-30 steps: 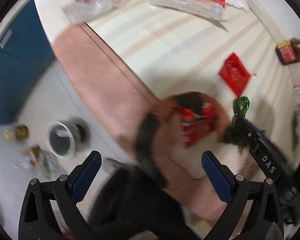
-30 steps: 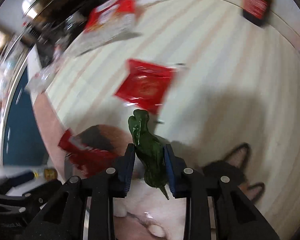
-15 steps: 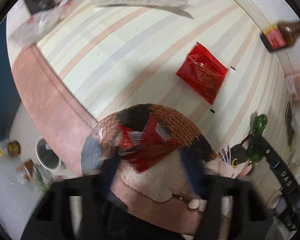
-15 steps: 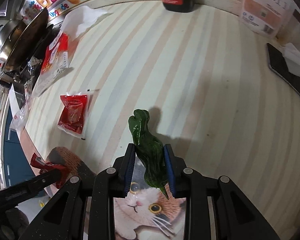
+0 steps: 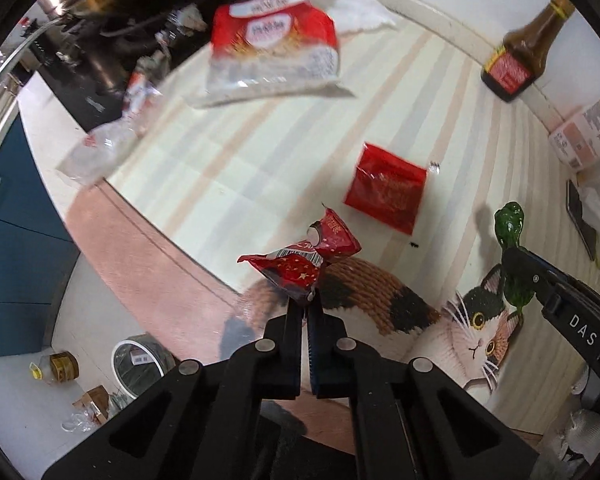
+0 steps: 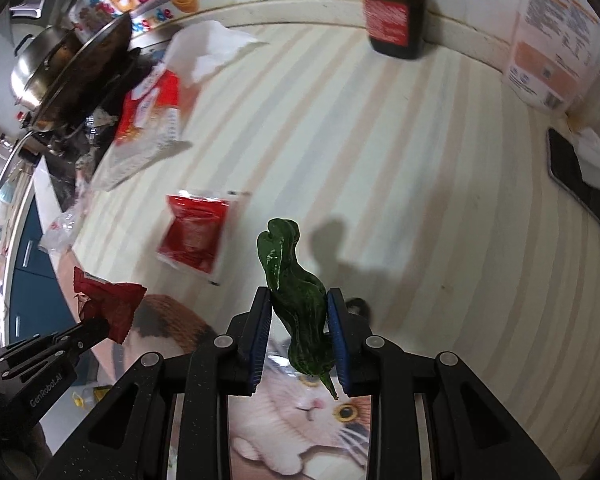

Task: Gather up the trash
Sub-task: 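Grasp the green pepper with the right tool while the left tool grasps the red wrapper, then carry the green pepper and red wrapper over the trash bin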

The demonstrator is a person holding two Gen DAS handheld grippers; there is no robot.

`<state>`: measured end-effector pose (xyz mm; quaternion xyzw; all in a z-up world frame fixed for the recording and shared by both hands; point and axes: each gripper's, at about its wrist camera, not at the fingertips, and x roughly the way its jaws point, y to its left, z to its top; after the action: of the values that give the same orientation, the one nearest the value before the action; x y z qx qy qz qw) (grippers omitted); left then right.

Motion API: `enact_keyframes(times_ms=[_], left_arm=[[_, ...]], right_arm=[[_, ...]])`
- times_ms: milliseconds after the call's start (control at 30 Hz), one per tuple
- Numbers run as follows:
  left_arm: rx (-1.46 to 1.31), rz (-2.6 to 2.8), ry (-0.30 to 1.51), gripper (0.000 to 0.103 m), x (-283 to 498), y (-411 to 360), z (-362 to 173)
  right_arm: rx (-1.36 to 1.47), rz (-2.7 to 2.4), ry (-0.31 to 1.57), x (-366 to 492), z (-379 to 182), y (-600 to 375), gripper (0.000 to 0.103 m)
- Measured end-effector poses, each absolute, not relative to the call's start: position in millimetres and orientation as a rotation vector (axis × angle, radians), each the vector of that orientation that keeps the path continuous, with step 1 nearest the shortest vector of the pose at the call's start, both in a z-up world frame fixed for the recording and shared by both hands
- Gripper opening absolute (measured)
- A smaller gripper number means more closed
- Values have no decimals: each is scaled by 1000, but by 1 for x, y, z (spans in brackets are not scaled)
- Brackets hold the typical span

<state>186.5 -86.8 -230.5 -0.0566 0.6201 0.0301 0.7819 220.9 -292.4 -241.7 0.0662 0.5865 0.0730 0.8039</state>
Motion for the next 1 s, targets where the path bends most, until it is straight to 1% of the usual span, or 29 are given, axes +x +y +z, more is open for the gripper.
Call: enact_keyframes(times_ms=[267, 500, 633, 833, 1000], left_arm=[[-148, 128, 1261, 0, 166, -40, -206], [-267, 208, 1160, 0, 133, 27, -170], [-338, 269, 1113, 0, 107, 67, -158], [-481, 405, 1077, 0, 44, 148, -163], [-612, 549, 1078, 0, -29, 219, -192]], right_arm=[[95, 244, 1219, 217, -211, -250, 29], [36, 346, 1191, 206, -182, -196, 29], [6, 424, 1183, 192, -170, -153, 29], [-74, 585, 1196, 154, -172, -64, 29], [-168, 746, 1262, 108, -206, 28, 29]])
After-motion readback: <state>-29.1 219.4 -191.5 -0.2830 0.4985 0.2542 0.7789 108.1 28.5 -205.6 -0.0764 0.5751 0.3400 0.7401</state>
